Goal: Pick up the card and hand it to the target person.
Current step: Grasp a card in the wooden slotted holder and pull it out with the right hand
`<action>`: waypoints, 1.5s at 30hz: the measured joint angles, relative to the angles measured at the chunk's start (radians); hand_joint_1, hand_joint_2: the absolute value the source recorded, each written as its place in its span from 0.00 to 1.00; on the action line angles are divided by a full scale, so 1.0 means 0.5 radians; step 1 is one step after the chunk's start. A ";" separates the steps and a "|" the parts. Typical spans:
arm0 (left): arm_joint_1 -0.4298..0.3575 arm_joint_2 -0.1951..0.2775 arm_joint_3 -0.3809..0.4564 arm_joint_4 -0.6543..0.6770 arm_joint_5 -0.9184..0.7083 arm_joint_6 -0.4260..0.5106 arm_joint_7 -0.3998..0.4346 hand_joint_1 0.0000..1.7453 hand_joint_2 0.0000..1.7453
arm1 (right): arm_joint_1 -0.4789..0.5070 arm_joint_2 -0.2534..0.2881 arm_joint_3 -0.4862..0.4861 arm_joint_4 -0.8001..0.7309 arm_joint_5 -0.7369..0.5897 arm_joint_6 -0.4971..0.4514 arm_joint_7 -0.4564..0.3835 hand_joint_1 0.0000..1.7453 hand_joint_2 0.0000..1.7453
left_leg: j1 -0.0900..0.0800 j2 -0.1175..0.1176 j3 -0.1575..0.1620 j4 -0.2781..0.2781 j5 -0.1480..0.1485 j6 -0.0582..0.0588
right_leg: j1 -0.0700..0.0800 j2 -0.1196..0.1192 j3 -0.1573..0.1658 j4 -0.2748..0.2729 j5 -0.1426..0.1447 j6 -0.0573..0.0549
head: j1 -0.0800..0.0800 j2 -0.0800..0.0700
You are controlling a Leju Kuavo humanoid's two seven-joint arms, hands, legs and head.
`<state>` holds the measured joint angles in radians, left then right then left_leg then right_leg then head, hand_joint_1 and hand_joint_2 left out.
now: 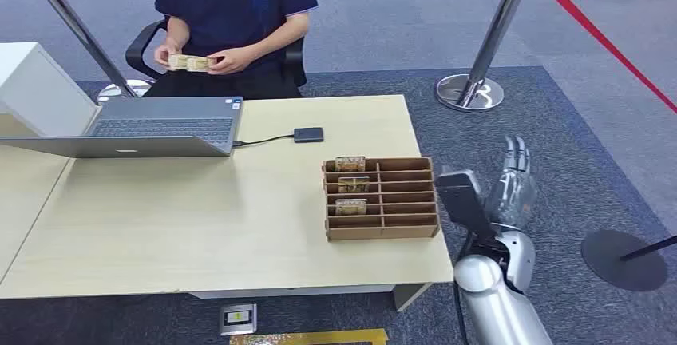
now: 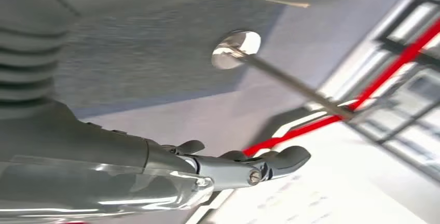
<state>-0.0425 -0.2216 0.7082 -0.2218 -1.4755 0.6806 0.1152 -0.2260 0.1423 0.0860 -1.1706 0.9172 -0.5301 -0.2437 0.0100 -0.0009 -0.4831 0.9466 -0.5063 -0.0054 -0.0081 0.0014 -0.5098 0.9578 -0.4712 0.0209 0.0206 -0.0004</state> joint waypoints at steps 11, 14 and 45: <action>-0.018 -0.001 0.001 0.012 -0.055 0.010 0.000 0.00 0.00 | -0.290 0.085 0.491 0.054 0.275 0.196 0.218 0.02 1.00 | 0.000 0.000 0.000 0.000 0.000 0.000 | 0.000 0.000 -0.001 0.001 0.000 0.000 | 0.000 0.000; -0.019 -0.001 0.001 0.012 -0.068 0.009 0.000 0.00 0.00 | -0.356 0.106 0.583 0.101 0.340 0.290 0.322 0.06 1.00 | 0.000 0.000 0.000 0.000 0.000 0.000 | 0.000 0.000 -0.001 0.001 0.000 0.000 | 0.000 0.000; -0.021 -0.001 0.000 0.017 -0.052 0.010 -0.021 0.00 0.00 | -0.790 0.198 0.703 0.859 0.411 0.463 0.579 0.61 1.00 | 0.000 0.000 -0.001 0.000 0.001 0.000 | 0.000 0.000 -0.002 0.001 0.000 0.000 | 0.000 0.000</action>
<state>-0.0532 -0.2220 0.7080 -0.2132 -1.5018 0.6857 0.1049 -0.6211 0.2411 0.4376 -0.7409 1.1230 -0.2986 0.0458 0.0100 -0.0009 -0.4835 0.9466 -0.5060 -0.0056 -0.0080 0.0014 -0.5109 0.9584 -0.4712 0.0208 0.0205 -0.0004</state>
